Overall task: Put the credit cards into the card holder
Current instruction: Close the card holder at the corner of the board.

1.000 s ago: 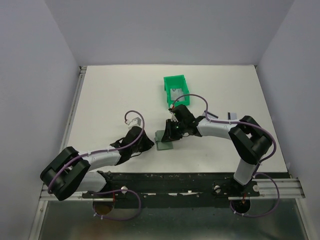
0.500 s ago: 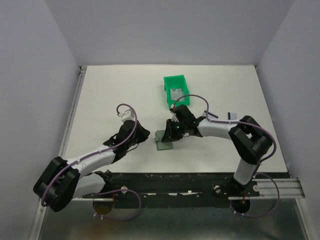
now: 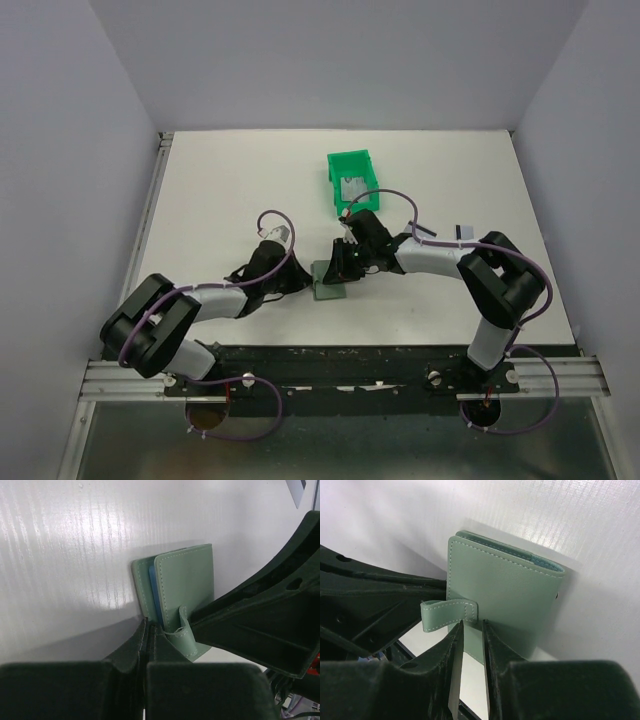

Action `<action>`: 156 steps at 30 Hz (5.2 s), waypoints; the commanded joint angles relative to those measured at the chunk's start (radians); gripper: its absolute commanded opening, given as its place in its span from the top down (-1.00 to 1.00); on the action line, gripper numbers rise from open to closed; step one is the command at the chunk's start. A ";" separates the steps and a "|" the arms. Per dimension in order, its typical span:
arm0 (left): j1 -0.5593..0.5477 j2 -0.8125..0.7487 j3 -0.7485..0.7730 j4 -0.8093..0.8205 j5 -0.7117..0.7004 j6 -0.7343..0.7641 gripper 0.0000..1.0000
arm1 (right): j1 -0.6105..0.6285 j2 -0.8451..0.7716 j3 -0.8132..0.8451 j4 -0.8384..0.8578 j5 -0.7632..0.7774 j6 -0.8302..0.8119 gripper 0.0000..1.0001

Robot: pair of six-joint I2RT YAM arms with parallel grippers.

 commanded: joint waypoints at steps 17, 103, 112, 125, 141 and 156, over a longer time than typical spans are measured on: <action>-0.022 -0.324 0.035 -0.026 0.175 0.001 1.00 | 0.002 0.095 -0.045 -0.083 0.081 -0.029 0.39; -0.115 0.153 -0.080 0.126 0.094 -0.023 1.00 | -0.176 -0.316 -0.257 0.079 -0.135 -0.147 0.99; -0.114 0.141 -0.109 0.141 0.095 -0.036 1.00 | -0.176 -0.495 -0.323 -0.060 -0.068 -0.170 0.99; -0.114 0.098 -0.115 0.123 0.091 -0.036 1.00 | -0.167 -0.673 -0.159 -0.468 0.372 -0.300 0.99; -0.115 -0.088 -0.127 -0.038 0.011 -0.023 1.00 | 0.218 -0.361 0.021 -0.582 0.747 -0.236 0.99; -0.114 -0.037 -0.183 0.064 0.020 -0.079 1.00 | 0.415 -0.304 0.078 -0.320 0.538 -0.187 0.99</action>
